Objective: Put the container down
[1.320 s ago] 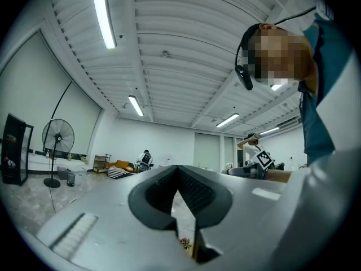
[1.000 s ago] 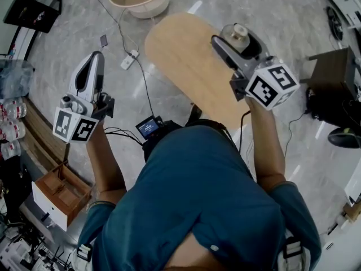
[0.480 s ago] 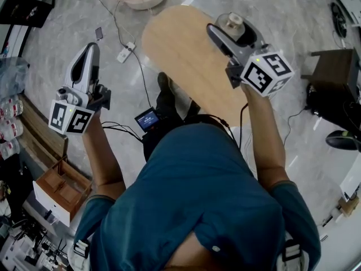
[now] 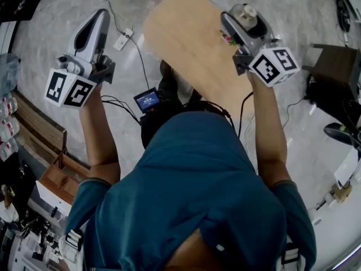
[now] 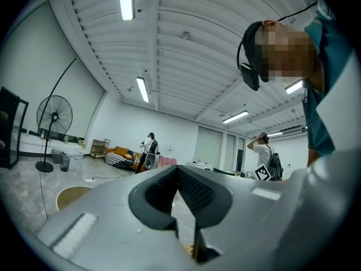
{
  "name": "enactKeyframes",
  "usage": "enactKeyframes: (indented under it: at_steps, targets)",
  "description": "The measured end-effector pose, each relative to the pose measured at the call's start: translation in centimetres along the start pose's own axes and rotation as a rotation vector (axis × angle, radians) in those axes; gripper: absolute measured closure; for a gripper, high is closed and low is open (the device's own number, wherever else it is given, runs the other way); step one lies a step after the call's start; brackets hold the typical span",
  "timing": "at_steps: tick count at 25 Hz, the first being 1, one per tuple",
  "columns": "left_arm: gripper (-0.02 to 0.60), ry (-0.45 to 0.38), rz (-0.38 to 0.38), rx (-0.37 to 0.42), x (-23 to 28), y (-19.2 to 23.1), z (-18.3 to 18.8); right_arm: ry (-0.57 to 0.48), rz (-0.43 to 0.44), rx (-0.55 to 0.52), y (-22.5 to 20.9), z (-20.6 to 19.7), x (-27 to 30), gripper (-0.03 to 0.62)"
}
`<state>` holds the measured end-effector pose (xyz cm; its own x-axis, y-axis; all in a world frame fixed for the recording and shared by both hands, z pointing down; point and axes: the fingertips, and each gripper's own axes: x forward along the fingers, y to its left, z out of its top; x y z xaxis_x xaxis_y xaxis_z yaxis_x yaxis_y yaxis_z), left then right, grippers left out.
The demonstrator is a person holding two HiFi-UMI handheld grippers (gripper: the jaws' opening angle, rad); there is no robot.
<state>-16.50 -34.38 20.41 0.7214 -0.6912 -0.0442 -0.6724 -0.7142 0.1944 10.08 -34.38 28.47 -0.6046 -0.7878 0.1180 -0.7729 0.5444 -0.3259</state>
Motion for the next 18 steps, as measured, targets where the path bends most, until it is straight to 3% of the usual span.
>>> enactKeyframes:
  at_steps: [8,18]
  targets:
    - [0.586,0.065,-0.029,-0.042,2.9,7.4,-3.6,0.033,-0.046,0.018,-3.3,-4.2,7.6,0.249]
    - [0.586,0.136,-0.034,-0.098,3.6,12.1,-8.7,0.088,-0.103,0.065,-7.9,-12.3,13.4,0.249]
